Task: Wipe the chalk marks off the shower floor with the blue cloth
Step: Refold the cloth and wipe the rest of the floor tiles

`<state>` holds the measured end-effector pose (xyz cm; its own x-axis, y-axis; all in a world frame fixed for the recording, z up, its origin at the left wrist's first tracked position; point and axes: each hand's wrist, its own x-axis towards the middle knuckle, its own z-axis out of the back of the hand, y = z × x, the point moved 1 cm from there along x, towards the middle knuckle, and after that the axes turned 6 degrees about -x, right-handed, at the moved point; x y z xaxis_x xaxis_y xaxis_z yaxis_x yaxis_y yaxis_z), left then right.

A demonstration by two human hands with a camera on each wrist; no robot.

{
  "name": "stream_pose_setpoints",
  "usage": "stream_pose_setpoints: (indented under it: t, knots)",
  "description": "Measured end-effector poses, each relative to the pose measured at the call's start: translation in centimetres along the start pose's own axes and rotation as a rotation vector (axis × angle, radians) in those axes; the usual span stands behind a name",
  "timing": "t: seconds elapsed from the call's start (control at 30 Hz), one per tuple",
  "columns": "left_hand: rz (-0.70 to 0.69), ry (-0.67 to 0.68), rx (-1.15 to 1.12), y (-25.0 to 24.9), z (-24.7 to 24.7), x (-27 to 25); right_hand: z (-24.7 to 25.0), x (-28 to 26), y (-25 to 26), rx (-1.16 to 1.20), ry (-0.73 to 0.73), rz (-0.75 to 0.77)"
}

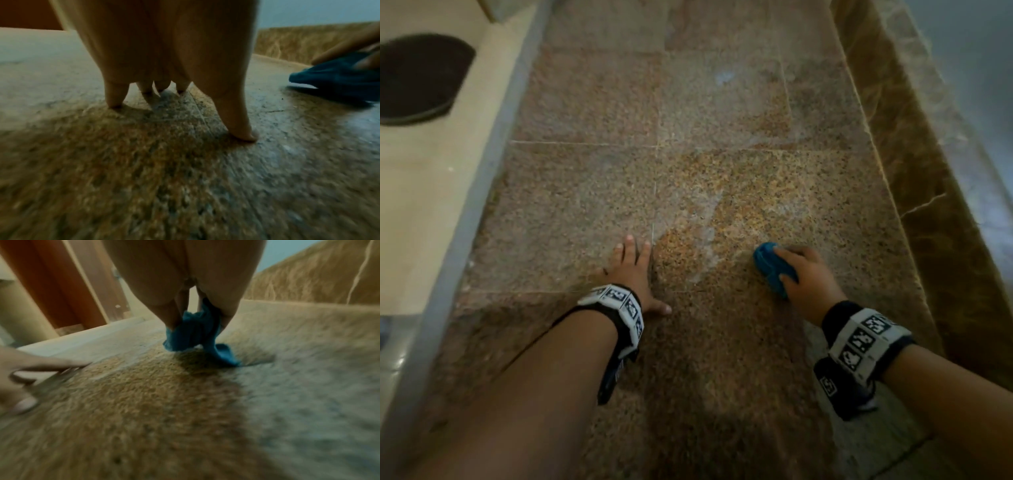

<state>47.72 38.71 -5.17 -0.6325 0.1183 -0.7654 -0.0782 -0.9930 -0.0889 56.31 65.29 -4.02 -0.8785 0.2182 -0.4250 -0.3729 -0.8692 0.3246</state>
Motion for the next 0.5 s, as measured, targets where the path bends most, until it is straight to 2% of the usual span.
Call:
stream_pose_setpoints:
  t: [0.17,0.33,0.5]
  knots:
    - [-0.022,-0.040,-0.029,0.5,-0.7,0.5,-0.6,3.1,1.9,0.078,-0.053,-0.034]
    - [-0.032,-0.045,-0.072,0.7,-0.8,0.6,-1.5,7.2,4.2,-0.019,-0.078,-0.025]
    - [-0.038,-0.047,-0.096,0.6,-0.7,0.5,-1.2,10.7,6.9,-0.094,-0.065,0.046]
